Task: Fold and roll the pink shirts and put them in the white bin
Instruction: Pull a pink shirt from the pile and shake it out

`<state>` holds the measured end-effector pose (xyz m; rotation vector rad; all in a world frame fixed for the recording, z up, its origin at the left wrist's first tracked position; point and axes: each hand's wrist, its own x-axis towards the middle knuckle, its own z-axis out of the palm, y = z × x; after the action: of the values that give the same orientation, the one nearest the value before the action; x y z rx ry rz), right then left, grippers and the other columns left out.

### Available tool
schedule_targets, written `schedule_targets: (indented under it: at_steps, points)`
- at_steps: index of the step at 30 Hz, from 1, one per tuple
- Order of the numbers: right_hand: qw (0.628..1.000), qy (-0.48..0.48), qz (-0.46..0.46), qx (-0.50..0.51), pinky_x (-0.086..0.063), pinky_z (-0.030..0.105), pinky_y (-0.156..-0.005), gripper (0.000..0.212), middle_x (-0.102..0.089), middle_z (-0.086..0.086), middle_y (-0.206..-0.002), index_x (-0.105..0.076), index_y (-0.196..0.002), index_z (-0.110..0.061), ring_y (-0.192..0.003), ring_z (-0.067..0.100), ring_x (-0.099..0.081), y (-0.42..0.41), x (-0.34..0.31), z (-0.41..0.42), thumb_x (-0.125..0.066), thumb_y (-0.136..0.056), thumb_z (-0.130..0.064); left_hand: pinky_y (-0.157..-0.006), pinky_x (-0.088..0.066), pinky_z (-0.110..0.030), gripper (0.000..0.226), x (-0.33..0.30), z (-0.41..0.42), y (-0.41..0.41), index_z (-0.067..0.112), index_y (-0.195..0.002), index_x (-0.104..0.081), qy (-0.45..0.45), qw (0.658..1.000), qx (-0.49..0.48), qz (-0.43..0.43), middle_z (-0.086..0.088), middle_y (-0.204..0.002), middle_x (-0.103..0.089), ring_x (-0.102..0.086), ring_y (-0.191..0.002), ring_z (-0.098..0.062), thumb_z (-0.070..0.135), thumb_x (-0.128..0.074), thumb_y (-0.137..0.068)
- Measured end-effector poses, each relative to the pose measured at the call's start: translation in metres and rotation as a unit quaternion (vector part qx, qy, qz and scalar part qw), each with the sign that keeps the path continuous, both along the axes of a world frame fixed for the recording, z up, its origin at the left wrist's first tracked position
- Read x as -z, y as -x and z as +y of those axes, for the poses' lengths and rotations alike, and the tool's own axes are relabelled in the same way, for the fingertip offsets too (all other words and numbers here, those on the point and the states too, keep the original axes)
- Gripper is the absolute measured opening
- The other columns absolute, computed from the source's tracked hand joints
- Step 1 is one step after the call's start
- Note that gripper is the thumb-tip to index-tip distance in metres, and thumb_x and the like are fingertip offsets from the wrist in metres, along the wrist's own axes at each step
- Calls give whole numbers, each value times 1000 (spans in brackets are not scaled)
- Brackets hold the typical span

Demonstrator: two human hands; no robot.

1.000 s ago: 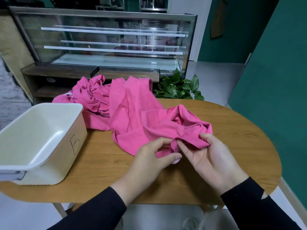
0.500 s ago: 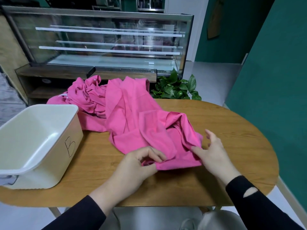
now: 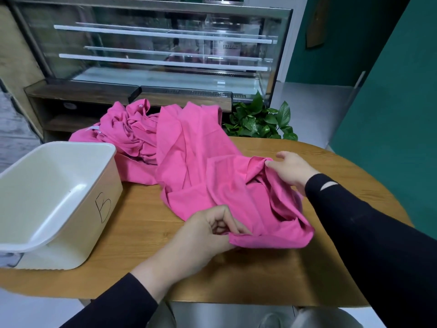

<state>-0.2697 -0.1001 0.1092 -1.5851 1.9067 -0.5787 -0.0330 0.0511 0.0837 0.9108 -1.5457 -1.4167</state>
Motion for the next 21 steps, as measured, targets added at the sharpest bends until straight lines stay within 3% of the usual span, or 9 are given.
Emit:
schedule_targets:
  at_steps: [2, 4, 6, 8, 9, 11, 13, 18, 21]
  points:
    - [996, -29, -84, -9, -54, 45, -99, 34, -71, 11, -118, -70, -120, -16, -110, 30, -67, -2, 3, -5, -73, -90, -32, -77, -56, -25, 27, 1, -4, -4, 9, -75, -57, -6, 1000, -5, 4, -20, -94, -75, -71, -84, -16, -12, -74, -79]
    - [978, -56, -200, -5, -60, 43, -88, 18, -75, 14, -103, -74, -101, -12, -97, 30, -72, -1, 1, -5, -79, -86, -20, -75, -57, -27, 26, 0, -7, -9, 12, -75, -60, -10, 1000, -7, 18, -27, -94, -73, -70, -85, -22, -8, -76, -79]
    - [947, -68, -313, 4, -62, 35, -74, 24, -75, 16, -99, -72, -104, -9, -85, 25, -73, 8, -9, -5, -80, -83, -16, -72, -58, -30, 24, -3, -11, -17, 21, -73, -66, -21, 999, -14, 39, -34, -93, -69, -68, -81, -27, 1, -80, -75]
    - [939, -43, -341, 18, -60, 33, -71, 28, -73, 13, -96, -71, -109, -10, -78, 21, -71, 25, -21, -6, -78, -83, -16, -69, -58, -29, 24, -9, -15, -27, 25, -69, -68, -18, 998, -32, 44, -25, -88, -73, -70, -76, -21, 8, -85, -70]
    - [955, -10, -294, 37, -58, 33, -71, 26, -73, 11, -93, -71, -110, -11, -74, 19, -67, 37, -25, -8, -77, -85, -14, -67, -56, -28, 26, -13, -18, -34, 25, -68, -67, -11, 998, -46, 47, -21, -86, -75, -69, -74, -19, 9, -87, -69]
    - [991, 58, -96, 78, -52, 32, -62, 16, -71, 7, -83, -73, -102, -14, -65, 19, -60, 65, -31, -8, -71, -87, -9, -66, -56, -28, 24, -25, -22, -47, 21, -68, -65, -9, 993, -75, 87, -18, -83, -75, -68, -70, -20, 15, -88, -68]
    - [991, 95, 39, 90, -48, 33, -58, 10, -66, 8, -72, -73, -93, -9, -59, 21, -54, 88, -33, -5, -66, -87, -7, -69, -57, -27, 32, -36, -27, -61, 18, -68, -65, 1, 988, -89, 124, -19, -84, -74, -70, -71, -21, 29, -94, -61]
    - [979, -37, 200, 1, -47, 30, -55, 8, -66, 8, -66, -65, -80, -12, -67, 21, -54, 100, -30, 7, -70, -86, -12, -71, -59, -30, 38, -49, -29, -62, 18, -70, -65, 24, 990, -82, 109, -25, -91, -73, -71, -78, -26, 36, -96, -56]
    - [989, -52, 140, -13, -41, 27, -52, 20, -60, 2, -63, -60, -73, -14, -65, 21, -49, 94, -29, 14, -74, -85, -21, -68, -57, -32, 35, -49, -24, -60, 18, -72, -64, 10, 993, -38, 111, -24, -93, -74, -70, -79, -27, 33, -94, -60]
